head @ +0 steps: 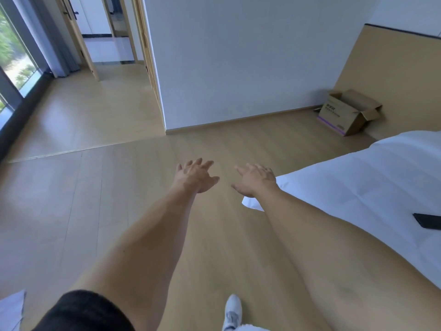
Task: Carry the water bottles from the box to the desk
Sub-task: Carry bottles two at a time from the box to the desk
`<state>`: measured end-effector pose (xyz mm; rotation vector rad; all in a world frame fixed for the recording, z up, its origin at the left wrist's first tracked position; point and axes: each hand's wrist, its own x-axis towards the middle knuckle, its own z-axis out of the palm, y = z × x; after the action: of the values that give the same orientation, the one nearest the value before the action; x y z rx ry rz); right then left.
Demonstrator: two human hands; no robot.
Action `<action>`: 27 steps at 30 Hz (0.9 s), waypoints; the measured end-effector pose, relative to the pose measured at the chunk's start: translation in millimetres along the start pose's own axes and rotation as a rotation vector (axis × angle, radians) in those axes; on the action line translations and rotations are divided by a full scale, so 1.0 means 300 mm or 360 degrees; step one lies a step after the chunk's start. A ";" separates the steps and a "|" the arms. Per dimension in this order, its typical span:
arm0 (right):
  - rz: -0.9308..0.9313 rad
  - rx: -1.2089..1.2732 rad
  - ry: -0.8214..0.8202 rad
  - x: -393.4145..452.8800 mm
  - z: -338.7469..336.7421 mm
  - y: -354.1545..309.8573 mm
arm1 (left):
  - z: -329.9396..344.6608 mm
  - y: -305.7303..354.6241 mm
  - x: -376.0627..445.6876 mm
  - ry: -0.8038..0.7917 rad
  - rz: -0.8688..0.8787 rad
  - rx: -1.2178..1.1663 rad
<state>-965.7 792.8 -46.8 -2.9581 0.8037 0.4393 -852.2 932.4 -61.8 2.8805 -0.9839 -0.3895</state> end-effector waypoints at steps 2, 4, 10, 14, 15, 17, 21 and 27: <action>0.0003 0.0012 -0.0006 0.095 -0.016 -0.009 | -0.017 -0.026 0.084 0.0004 0.0008 0.0009; 0.0001 0.0036 -0.0006 0.196 -0.032 -0.022 | -0.037 -0.050 0.175 0.0013 0.0012 0.0028; -0.0046 0.0120 0.0012 0.577 -0.101 -0.056 | -0.121 -0.128 0.536 0.0016 -0.0042 0.0096; -0.0079 0.0177 -0.0029 0.840 -0.168 -0.048 | -0.197 -0.162 0.816 -0.0007 -0.0096 0.0095; -0.0080 0.0185 -0.0040 0.899 -0.183 -0.039 | -0.215 -0.163 0.880 -0.0015 -0.0103 0.0093; -0.0077 0.0161 -0.0030 1.027 -0.230 -0.024 | -0.253 -0.158 1.008 0.0000 -0.0123 0.0098; -0.0087 0.0162 -0.0038 1.237 -0.300 -0.002 | -0.295 -0.145 1.215 -0.0012 -0.0095 0.0093; 0.0002 0.0191 -0.0027 1.506 -0.364 0.051 | -0.350 -0.132 1.529 -0.0022 -0.0010 0.0119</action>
<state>-572.3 545.9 -69.2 -2.8401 0.8005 0.4011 -451.5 682.4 -64.8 2.9519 -1.0126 -0.3816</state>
